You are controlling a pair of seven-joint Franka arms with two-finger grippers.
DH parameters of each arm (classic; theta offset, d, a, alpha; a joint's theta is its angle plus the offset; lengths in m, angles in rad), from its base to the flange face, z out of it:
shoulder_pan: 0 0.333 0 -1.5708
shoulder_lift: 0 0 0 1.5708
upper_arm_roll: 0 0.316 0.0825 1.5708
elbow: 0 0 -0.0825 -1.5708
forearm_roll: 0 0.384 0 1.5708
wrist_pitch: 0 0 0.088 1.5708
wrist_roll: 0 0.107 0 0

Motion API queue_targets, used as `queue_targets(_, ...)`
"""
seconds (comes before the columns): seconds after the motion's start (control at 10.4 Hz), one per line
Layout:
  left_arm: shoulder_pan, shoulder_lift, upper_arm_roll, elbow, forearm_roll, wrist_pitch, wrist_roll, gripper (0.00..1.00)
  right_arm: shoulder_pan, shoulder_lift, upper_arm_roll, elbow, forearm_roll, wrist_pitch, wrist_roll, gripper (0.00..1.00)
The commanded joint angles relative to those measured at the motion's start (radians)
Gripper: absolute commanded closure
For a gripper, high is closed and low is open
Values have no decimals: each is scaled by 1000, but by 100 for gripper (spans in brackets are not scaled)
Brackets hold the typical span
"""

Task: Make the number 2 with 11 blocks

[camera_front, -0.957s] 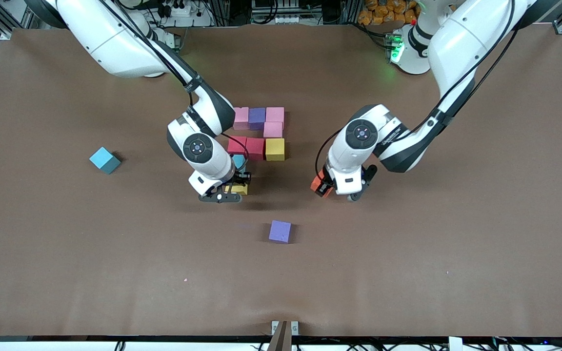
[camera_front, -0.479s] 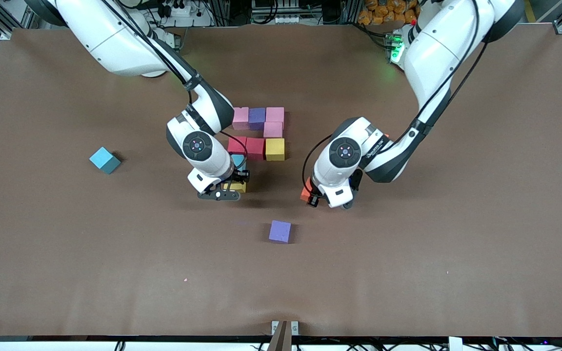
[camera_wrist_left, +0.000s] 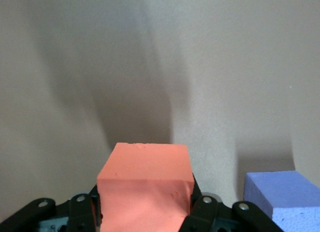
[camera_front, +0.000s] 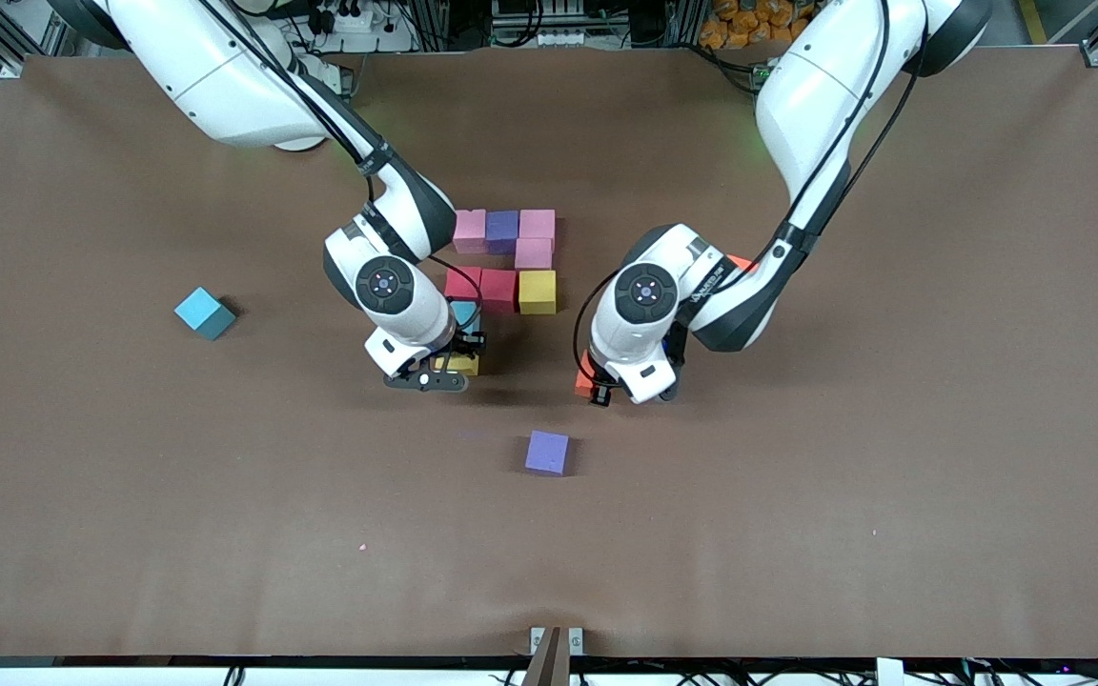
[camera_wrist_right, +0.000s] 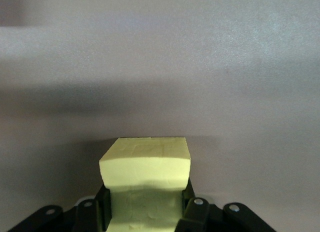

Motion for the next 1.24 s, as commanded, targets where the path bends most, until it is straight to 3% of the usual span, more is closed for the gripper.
queue_targets(0.0, -33, 20, 17, 40, -18, -24, -59, 76, -11, -33, 9, -31, -1, -3, 45, 0)
queue_targets(0.38, -50, 26, 36, 83, -16, -24, -207, 76, -50, -65, 25, -22, 7, -38, 42, 0)
queue_targets(0.57, -114, 49, 83, 114, -18, -23, -262, 76, -150, -112, 95, -17, 7, -84, -5, 0)
queue_targets(0.77, -188, 92, 134, 174, -19, -21, -308, 76, -224, -194, 115, -17, 7, -147, -119, 0)
queue_targets(0.96, -223, 134, 138, 223, -19, -17, -330, 76, -269, -289, 97, -20, 34, -196, -310, 0)
queue_targets(1.15, -245, 167, 137, 272, -21, -8, -331, 76, -274, -399, 19, -20, 49, -275, -318, 0)
